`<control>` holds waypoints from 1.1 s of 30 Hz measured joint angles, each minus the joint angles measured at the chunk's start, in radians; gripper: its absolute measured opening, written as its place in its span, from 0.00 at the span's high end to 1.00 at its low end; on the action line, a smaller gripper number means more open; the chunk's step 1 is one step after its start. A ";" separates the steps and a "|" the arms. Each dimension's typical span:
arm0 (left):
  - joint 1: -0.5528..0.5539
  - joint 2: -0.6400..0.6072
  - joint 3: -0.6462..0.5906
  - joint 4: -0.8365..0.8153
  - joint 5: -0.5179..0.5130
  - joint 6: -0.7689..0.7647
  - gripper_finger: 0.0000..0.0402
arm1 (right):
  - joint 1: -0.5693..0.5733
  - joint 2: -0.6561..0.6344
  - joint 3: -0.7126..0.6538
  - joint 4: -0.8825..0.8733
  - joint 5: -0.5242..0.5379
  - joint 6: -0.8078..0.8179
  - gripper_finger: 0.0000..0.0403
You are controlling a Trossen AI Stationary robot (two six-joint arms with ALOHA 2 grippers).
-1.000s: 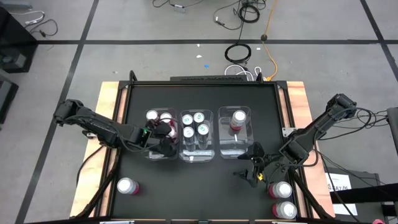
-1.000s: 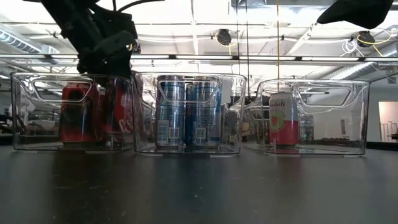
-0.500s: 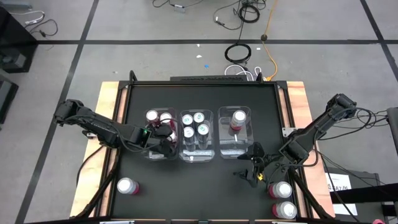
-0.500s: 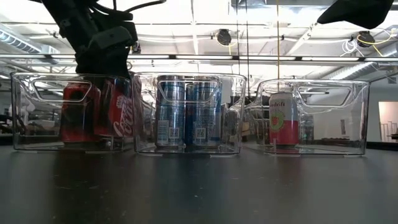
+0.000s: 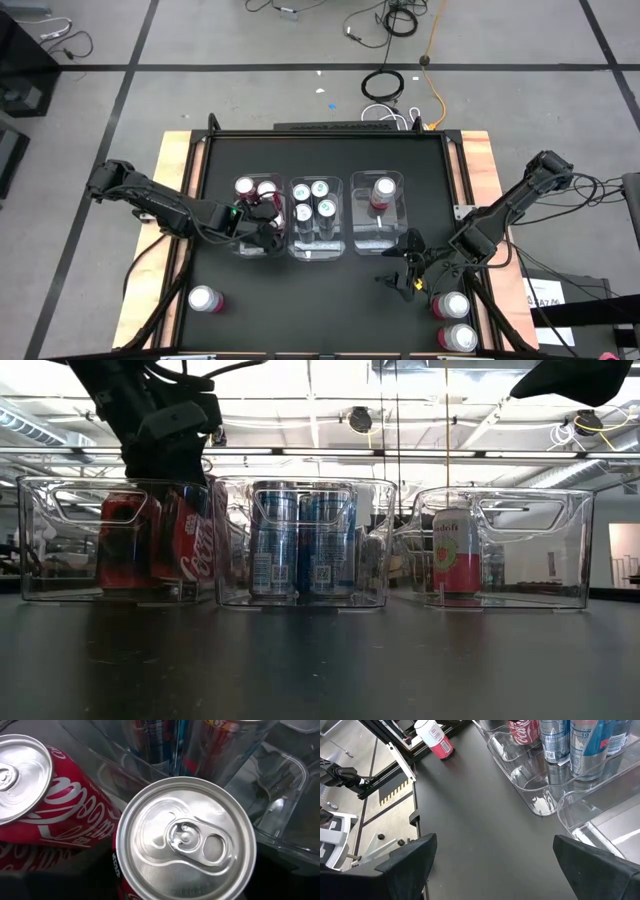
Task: Sort soda cans
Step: Put the red soda can into the left transparent bin
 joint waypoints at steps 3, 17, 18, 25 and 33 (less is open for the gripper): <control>0.000 0.000 0.000 -0.001 0.000 0.001 0.16 | 0.000 0.000 0.000 0.000 0.000 0.000 0.03; 0.000 -0.001 0.003 -0.001 -0.006 0.066 0.07 | 0.000 0.000 0.000 0.000 0.000 -0.001 0.03; 0.000 -0.001 0.003 -0.001 -0.006 0.076 0.07 | 0.000 0.000 0.000 0.000 0.000 -0.001 0.03; 0.000 -0.017 0.031 -0.018 -0.006 0.078 0.07 | 0.000 0.000 0.000 0.000 0.000 -0.002 0.03; 0.008 -0.066 0.182 -0.176 -0.010 0.163 0.07 | 0.000 0.000 0.000 0.000 0.000 -0.009 0.03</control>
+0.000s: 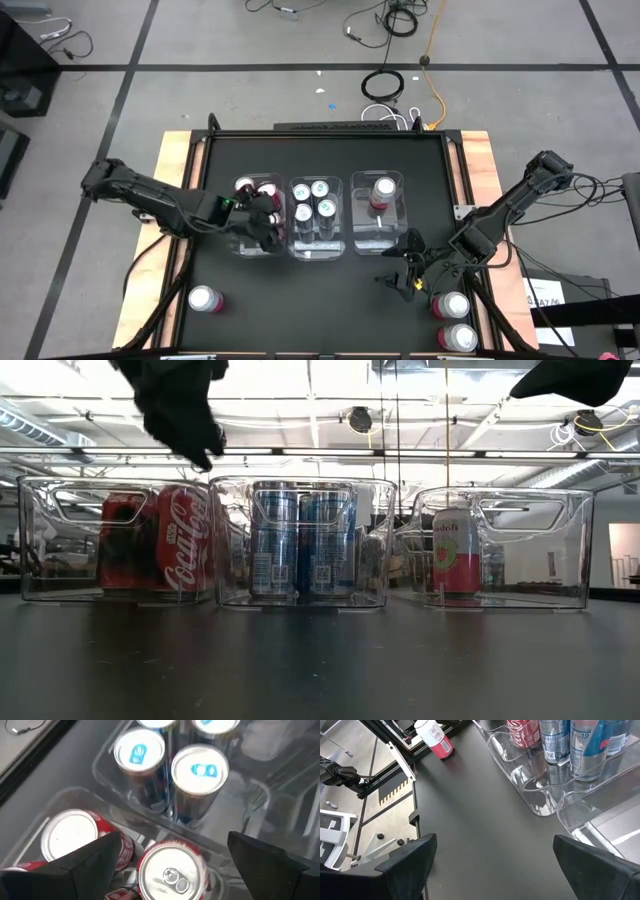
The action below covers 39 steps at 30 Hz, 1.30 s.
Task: Sort soda cans
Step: Put the red soda can into the left transparent bin
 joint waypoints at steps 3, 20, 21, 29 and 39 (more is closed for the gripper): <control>0.000 -0.016 0.046 -0.025 0.001 -0.002 0.07 | 0.000 0.000 0.000 0.000 0.000 -0.027 0.03; -0.002 -0.034 0.152 -0.197 0.366 -0.216 0.07 | 0.000 0.000 0.000 0.008 0.000 -0.035 0.03; -0.002 -0.025 0.152 -0.207 0.368 -0.257 0.07 | 0.000 0.000 0.000 0.007 0.000 -0.035 0.03; -0.002 0.025 0.152 -0.234 0.397 -0.494 0.07 | 0.000 0.000 0.000 0.007 0.000 -0.035 0.03; -0.001 0.133 0.152 -0.348 0.383 -0.634 0.07 | 0.000 0.000 0.000 0.007 0.000 -0.035 0.03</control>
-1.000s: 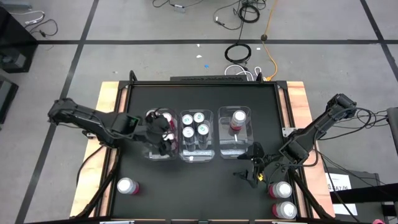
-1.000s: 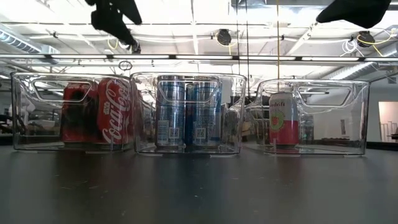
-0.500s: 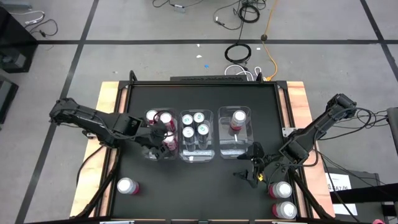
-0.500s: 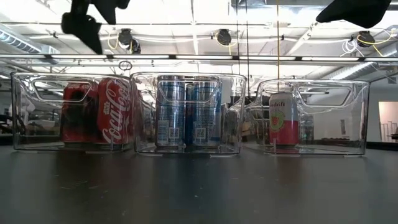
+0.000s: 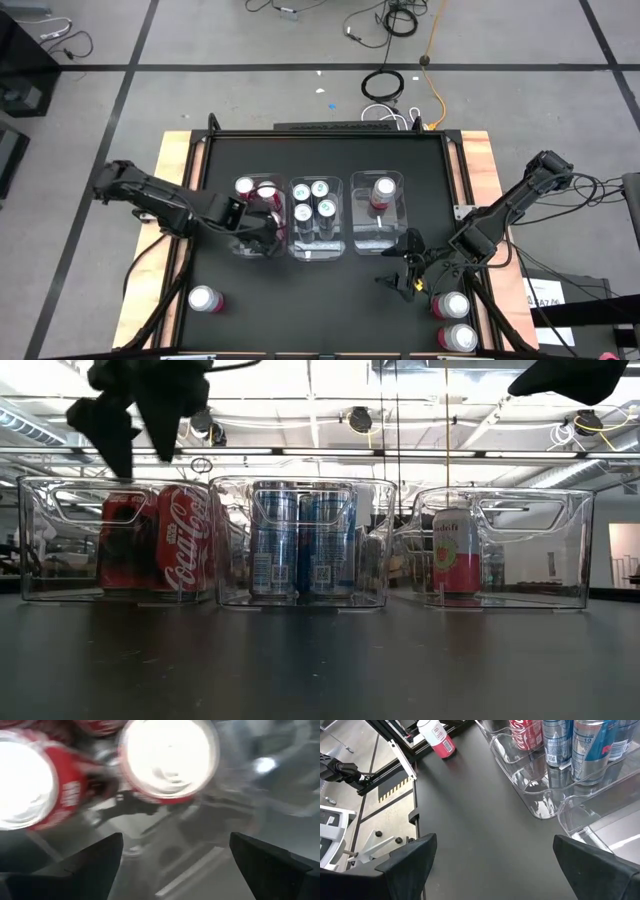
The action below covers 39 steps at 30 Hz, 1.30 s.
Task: Sort soda cans
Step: Put the red soda can into the left transparent bin
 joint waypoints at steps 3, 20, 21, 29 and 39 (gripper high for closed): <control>0.000 0.026 0.000 -0.052 -0.024 -0.028 0.07 | 0.000 0.000 0.000 0.000 0.000 0.000 0.03; 0.000 0.135 0.000 0.004 -0.037 -0.175 0.07 | 0.000 0.000 0.000 0.000 0.000 -0.003 0.03; 0.000 0.140 0.000 0.003 -0.038 -0.186 0.07 | 0.000 0.000 0.000 0.000 0.000 -0.003 0.03; 0.000 0.182 0.000 -0.002 -0.102 -0.259 0.07 | 0.000 0.000 0.000 0.000 0.000 -0.003 0.03; 0.000 0.228 0.000 -0.013 -0.169 -0.345 0.07 | 0.000 0.000 0.000 -0.002 0.000 -0.003 0.03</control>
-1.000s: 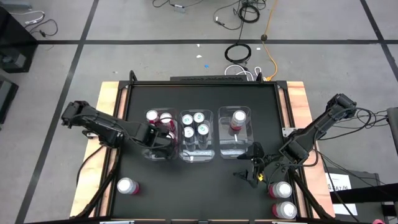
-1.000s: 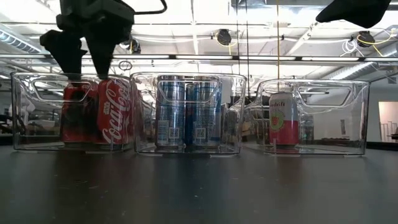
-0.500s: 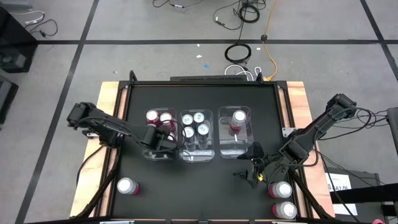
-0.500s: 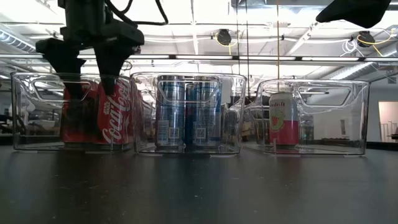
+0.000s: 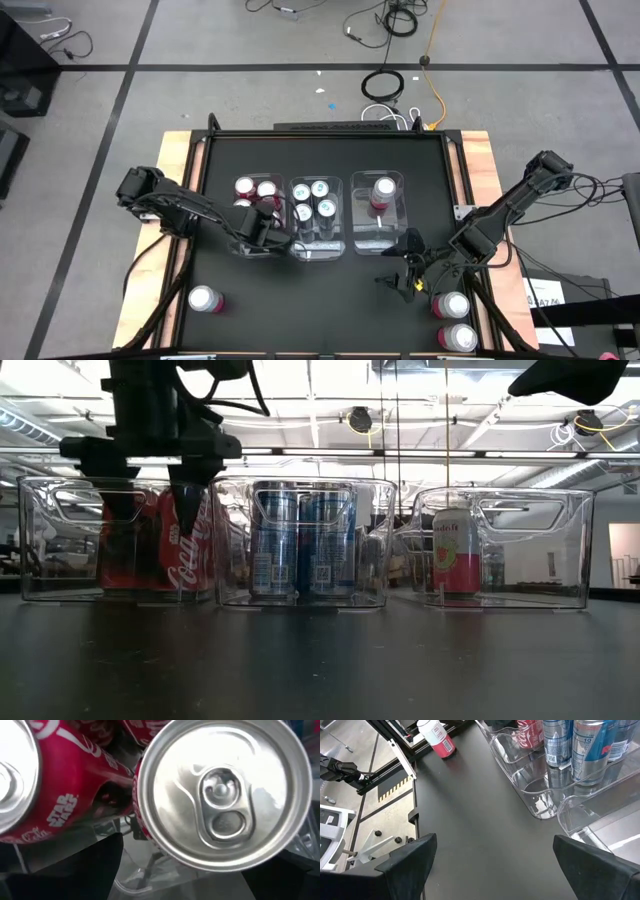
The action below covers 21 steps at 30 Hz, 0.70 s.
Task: Sort soda cans
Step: Put the red soda can into the left transparent bin
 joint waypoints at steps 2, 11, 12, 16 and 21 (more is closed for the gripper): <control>0.000 0.002 0.000 -0.003 -0.018 -0.011 0.07 | 0.000 0.000 0.000 -0.001 0.000 0.000 0.03; 0.000 0.003 0.000 -0.047 -0.092 -0.106 0.07 | 0.000 0.000 0.000 -0.003 0.000 0.000 0.03; 0.000 0.003 0.000 -0.049 -0.095 -0.114 0.07 | 0.000 0.000 0.000 -0.004 0.000 0.000 0.03; 0.000 0.003 0.000 -0.047 -0.100 -0.122 0.07 | 0.000 0.000 0.000 -0.005 0.000 0.000 0.03; 0.000 0.003 0.000 -0.042 -0.084 -0.129 0.07 | 0.000 0.000 0.000 -0.006 0.000 0.000 0.03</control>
